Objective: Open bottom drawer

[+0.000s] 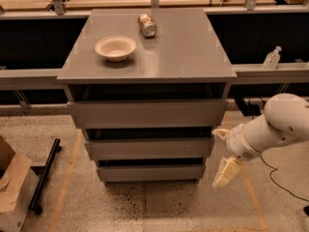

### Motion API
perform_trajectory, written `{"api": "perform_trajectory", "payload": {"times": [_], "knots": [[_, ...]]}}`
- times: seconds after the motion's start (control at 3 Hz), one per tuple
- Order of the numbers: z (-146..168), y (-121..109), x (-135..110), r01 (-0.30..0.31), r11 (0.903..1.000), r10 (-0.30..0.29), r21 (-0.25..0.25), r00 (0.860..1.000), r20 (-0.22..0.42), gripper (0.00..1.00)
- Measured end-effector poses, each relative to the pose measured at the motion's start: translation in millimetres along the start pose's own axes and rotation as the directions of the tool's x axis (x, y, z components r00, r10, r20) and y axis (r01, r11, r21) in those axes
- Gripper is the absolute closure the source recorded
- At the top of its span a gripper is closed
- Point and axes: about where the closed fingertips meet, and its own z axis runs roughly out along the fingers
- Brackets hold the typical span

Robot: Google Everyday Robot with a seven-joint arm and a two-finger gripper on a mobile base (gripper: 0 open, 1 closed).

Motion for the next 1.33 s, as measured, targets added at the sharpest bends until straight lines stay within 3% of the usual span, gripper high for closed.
{"api": "perform_trajectory", "payload": {"times": [0.67,1.0,1.33], "knots": [[89.8,-22.1,14.4,0.013,0.9978,-0.007,-0.064,0.996,0.090,0.00],[149.8,-21.6,29.5,0.013,0.9904,0.000,-0.138,0.995,0.097,0.00],[149.9,-21.6,29.5,0.013,0.9904,0.000,-0.138,0.995,0.097,0.00]]}}
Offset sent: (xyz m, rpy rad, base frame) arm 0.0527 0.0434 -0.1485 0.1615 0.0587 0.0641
